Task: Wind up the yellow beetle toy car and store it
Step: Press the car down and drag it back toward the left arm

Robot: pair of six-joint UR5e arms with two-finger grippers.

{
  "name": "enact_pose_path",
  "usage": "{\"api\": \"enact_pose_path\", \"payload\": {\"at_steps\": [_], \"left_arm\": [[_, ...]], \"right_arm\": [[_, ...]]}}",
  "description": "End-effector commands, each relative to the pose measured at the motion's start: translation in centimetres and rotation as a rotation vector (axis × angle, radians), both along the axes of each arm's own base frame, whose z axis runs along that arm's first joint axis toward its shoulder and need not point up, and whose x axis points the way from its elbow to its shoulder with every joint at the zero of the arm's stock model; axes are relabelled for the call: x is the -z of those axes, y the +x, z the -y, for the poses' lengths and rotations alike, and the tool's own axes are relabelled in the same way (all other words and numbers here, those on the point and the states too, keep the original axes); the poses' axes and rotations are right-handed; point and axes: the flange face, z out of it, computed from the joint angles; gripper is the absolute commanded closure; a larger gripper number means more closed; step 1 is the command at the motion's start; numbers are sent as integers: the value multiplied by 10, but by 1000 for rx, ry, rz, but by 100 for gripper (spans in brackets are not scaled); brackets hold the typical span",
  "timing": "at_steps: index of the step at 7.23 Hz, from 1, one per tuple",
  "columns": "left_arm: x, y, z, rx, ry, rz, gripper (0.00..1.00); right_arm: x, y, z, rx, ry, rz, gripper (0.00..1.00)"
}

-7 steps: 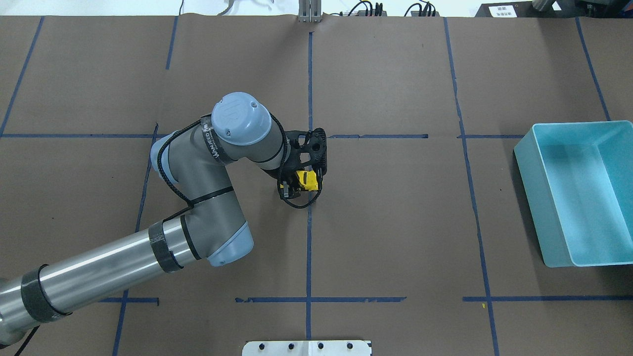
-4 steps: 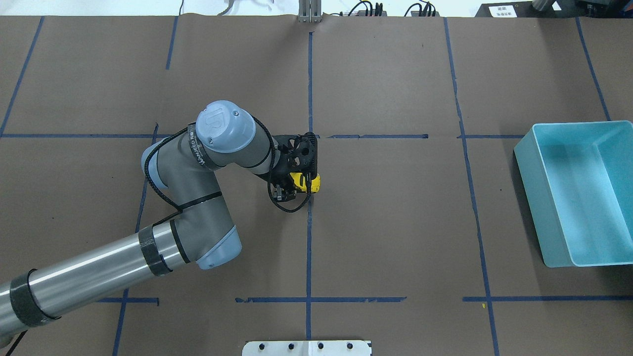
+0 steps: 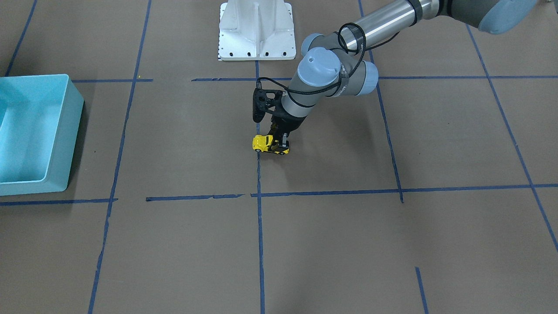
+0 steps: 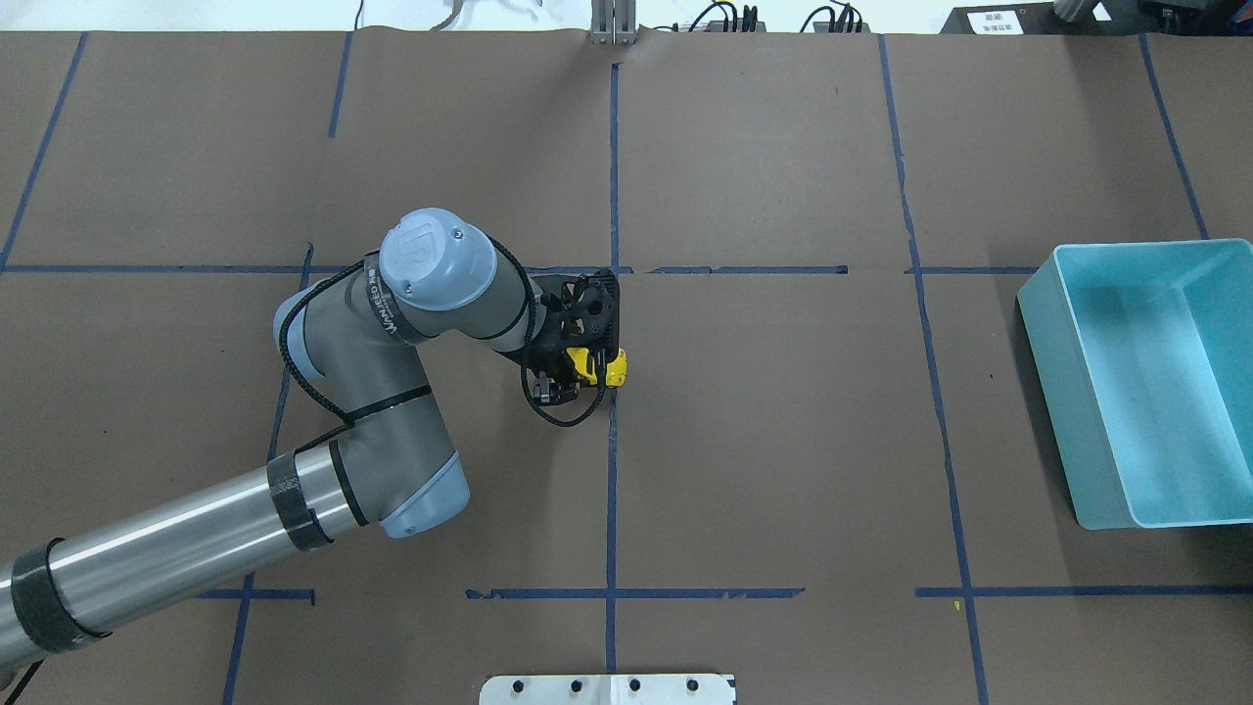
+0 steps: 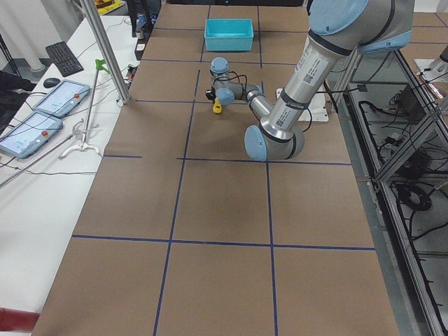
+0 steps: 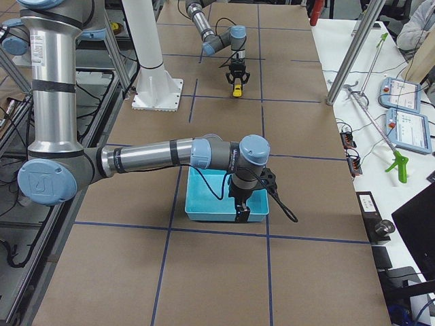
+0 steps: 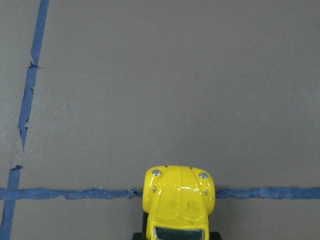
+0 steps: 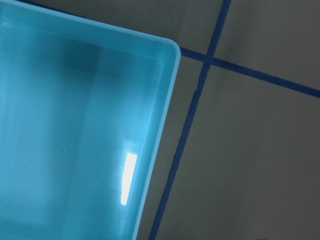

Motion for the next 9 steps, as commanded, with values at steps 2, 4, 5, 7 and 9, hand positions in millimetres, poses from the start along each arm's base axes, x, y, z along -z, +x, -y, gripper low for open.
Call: {"api": "enact_pose_path", "payload": {"at_steps": [2,4,5,7,9], "left_arm": [[-13,-3,-2,-4,4,-3,100],[-33,-11,-5,-3,19,-35,100],[-38,-14,-7,-36,2,-41,100],[-44,-33,5,-54,-12,-68,100],[-73,-51,4,-63,-9,-92,100]], "right_arm": [[0,0,0,-1,-1,0,0],[1,0,0,0,1,1,0],[0,0,0,0,0,0,0],[1,0,0,0,2,1,0],[1,0,0,-1,1,0,0]]}}
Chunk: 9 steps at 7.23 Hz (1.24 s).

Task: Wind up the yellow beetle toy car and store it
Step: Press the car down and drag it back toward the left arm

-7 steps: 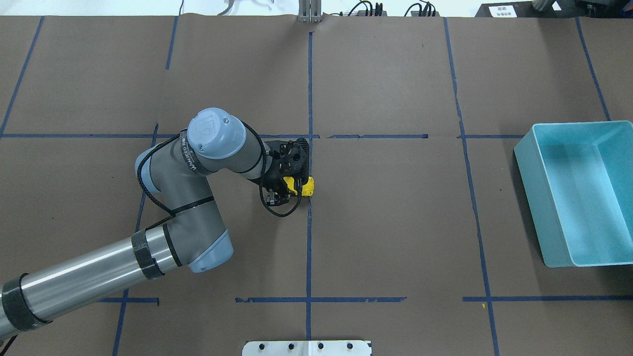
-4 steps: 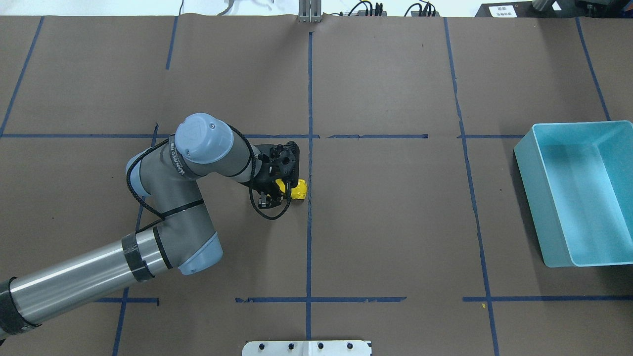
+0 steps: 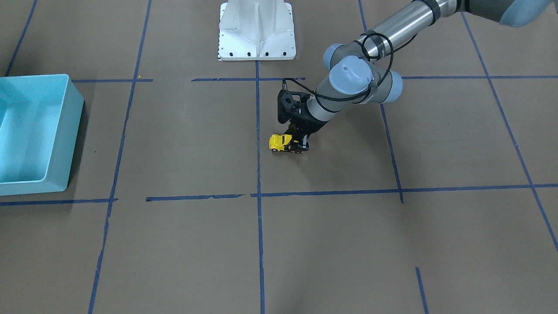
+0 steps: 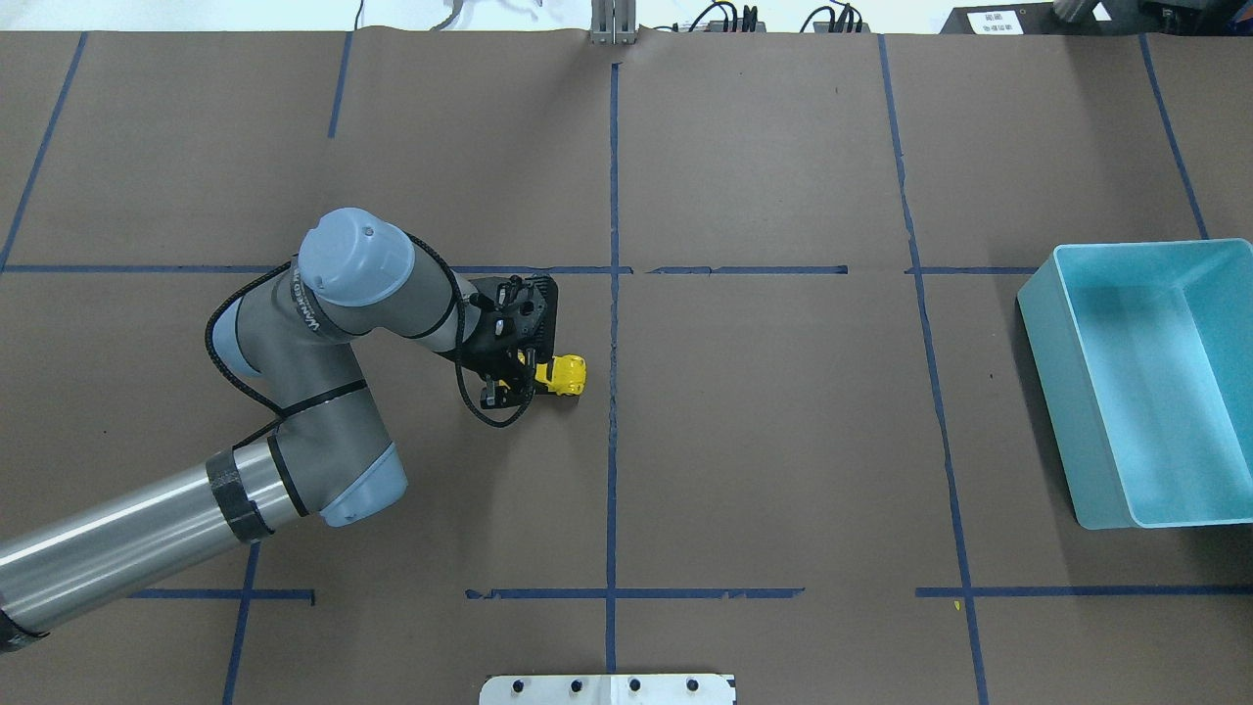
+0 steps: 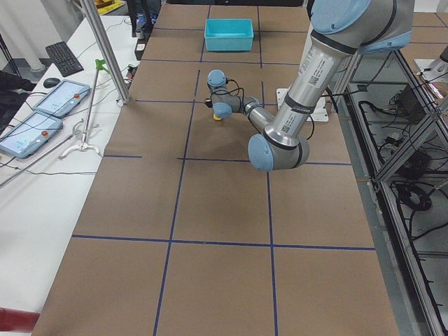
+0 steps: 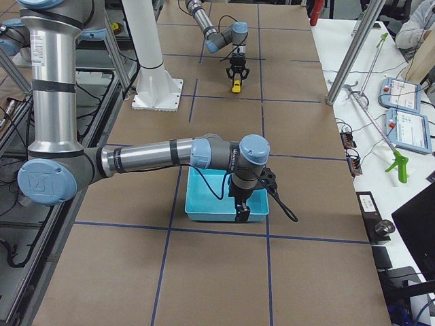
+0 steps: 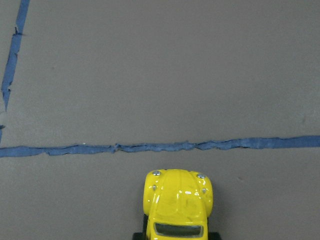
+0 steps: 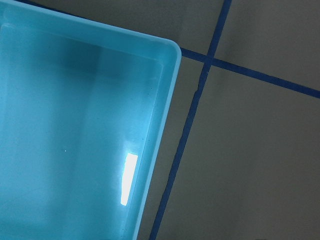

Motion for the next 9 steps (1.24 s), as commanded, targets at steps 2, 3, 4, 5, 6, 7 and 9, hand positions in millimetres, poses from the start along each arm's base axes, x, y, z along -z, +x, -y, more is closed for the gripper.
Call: {"api": "enact_pose_path", "payload": {"at_steps": [2,3,4,5,6,7,9], "left_arm": [[-41,-30,-8,-8,5,-28,100],[-51,-42,-11,-4,9,-34,100],[-71,-58,-14,5,13,-39,100],[-95,-80,-17,13,13,-40,100],[-123,-102,-21,-8,32,-54,58],[-136,-115,-23,-6,43,-73,1],[-155,-146,-15,9,34,-90,0]], "right_arm": [[0,0,0,-1,-1,0,0],[0,0,0,-1,-1,0,0],[0,0,0,-1,-1,0,0],[0,0,0,-1,-1,0,0],[0,0,0,-1,-1,0,0],[0,0,0,-1,-1,0,0],[0,0,0,0,0,0,0]]}}
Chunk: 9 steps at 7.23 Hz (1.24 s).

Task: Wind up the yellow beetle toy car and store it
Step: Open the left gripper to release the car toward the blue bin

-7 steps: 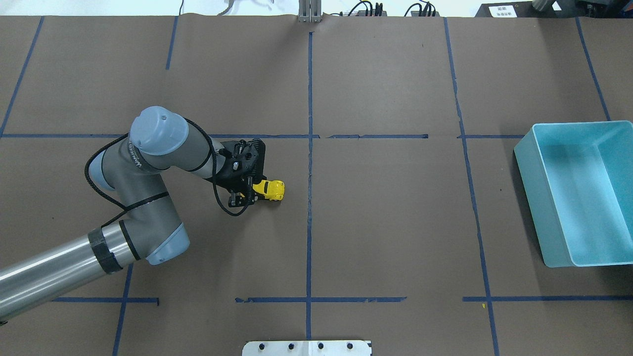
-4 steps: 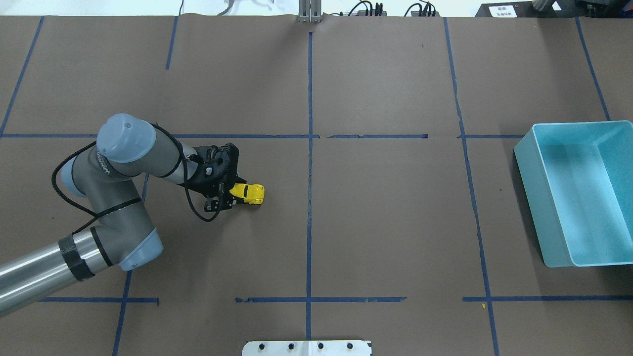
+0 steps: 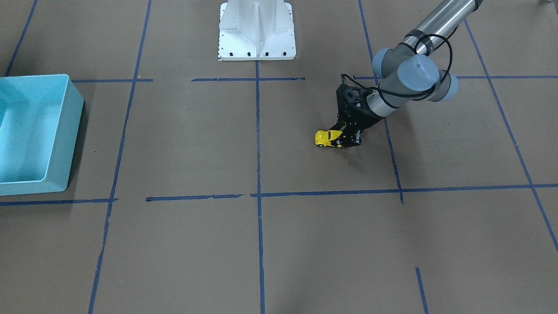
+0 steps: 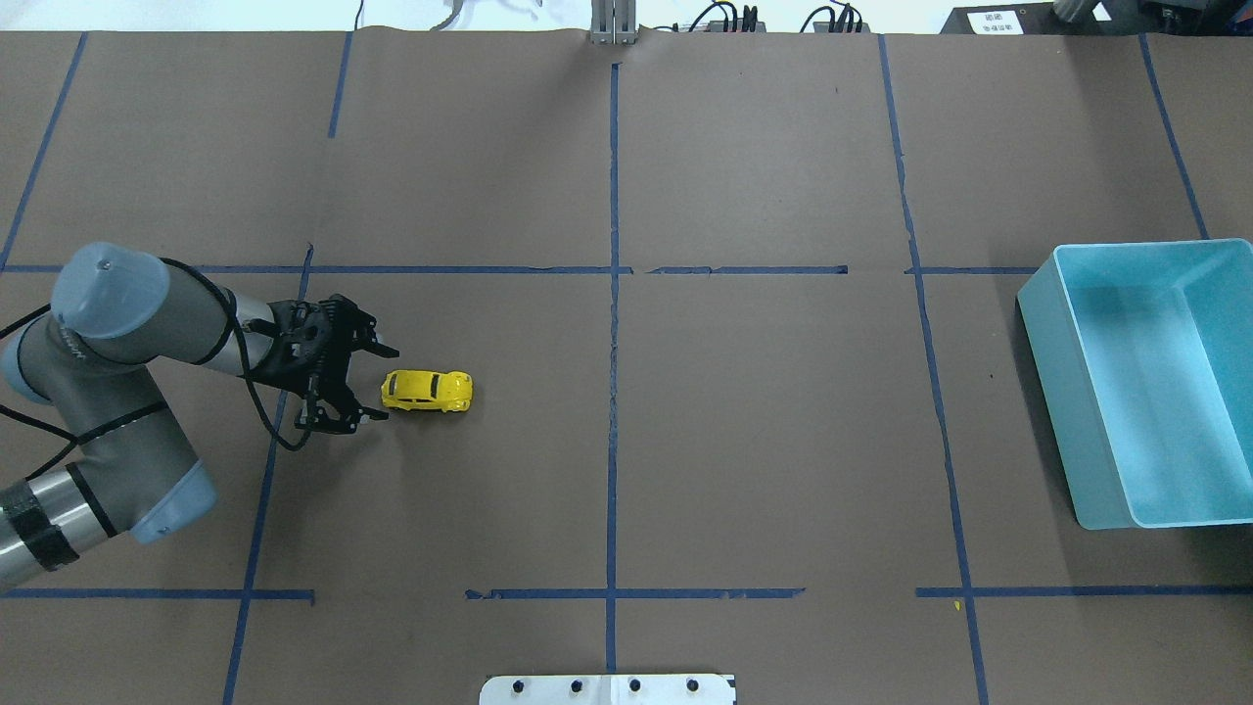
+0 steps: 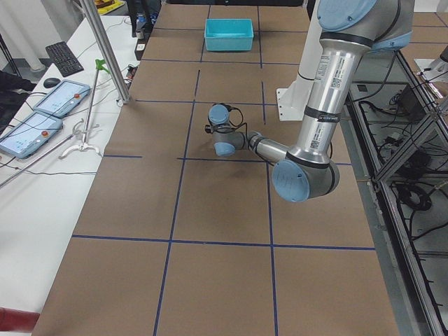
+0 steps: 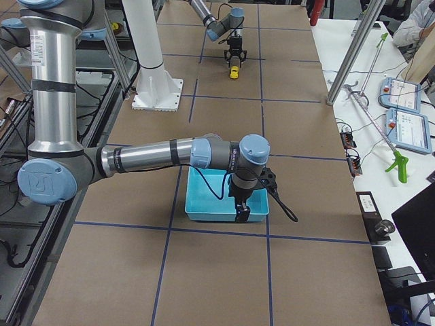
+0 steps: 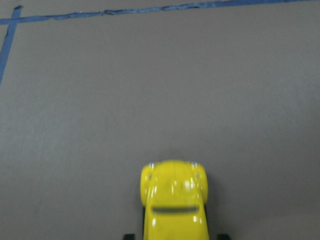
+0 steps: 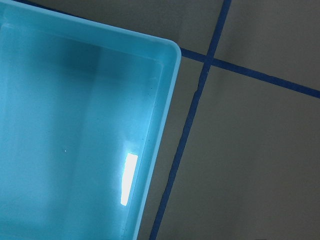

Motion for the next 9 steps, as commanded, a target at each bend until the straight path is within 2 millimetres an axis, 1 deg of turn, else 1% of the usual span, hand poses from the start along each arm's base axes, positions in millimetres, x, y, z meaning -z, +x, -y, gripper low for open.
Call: {"api": "enact_pose_path", "payload": {"at_steps": [1,2,3,4,6,7,8,9], "left_arm": [[-13,-27,8,8,-12,-9,0],[-13,-27,8,8,-11,-10,0],[-11,-31,11,13,-29,-14,0],[-8,-43,19,15,-81,-21,0],[0,-56,37,104,-300,2,0],[6,-73,52,154,-384,52,0],[19,-98,64,199,-494,140,0],[27,-119,71,245,-583,217,0]], "right_arm": [[0,0,0,0,0,0,0],[0,0,0,1,1,0,0],[0,0,0,1,1,0,0],[0,0,0,0,0,0,0],[3,0,1,1,8,1,0],[4,1,1,-1,10,1,0],[3,1,1,-2,6,1,0],[2,1,0,-3,4,-1,0]]}}
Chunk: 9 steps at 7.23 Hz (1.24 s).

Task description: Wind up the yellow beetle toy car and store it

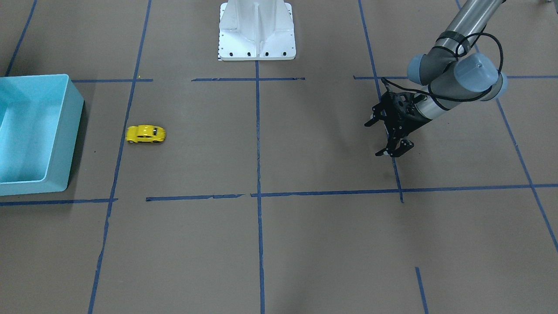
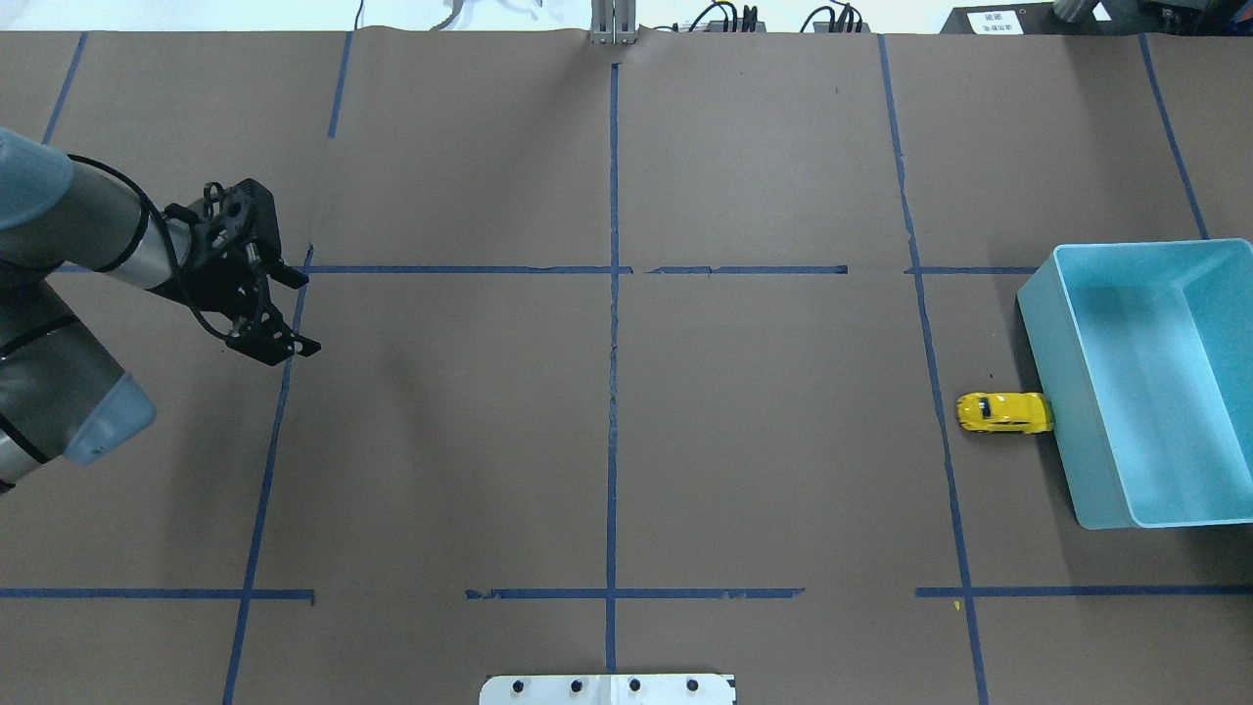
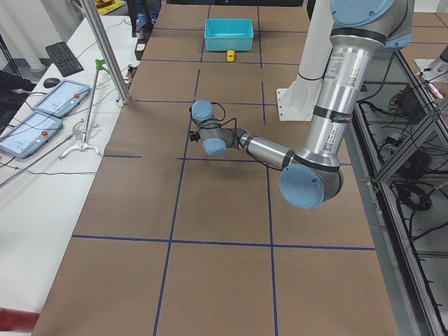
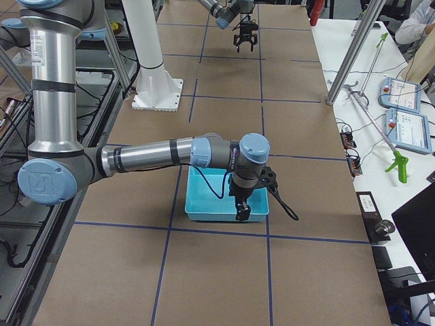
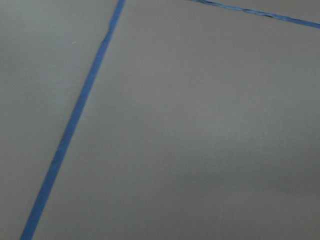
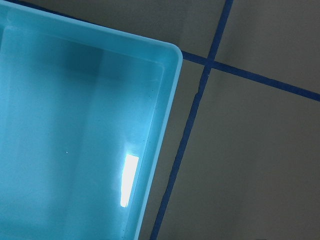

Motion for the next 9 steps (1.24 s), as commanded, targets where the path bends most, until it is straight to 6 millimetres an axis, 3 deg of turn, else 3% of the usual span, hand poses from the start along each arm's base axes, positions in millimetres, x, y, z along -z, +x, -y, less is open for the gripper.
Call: {"api": "enact_pose_path", "payload": {"at_steps": [1,3,4,5,6,7,8,9], "left_arm": [[17,-40,11,68,-186,142,0],[12,-75,29,146,-397,278,1],[16,-113,49,275,-501,315,1],[12,-138,59,391,-586,316,1],[1,-173,68,492,-680,310,1],[-4,-207,70,555,-756,329,1],[0,-232,69,618,-821,325,0],[-21,-255,63,655,-868,335,0]], "right_arm": [[-7,0,-4,0,-16,-4,0],[1,-1,-1,-13,-11,11,0],[9,-8,1,-10,-10,81,0],[39,-17,7,6,44,144,0],[100,-71,11,130,167,157,0],[147,-100,20,189,261,160,0],[168,-115,9,226,294,186,0],[180,-138,-1,279,294,265,0]]}}
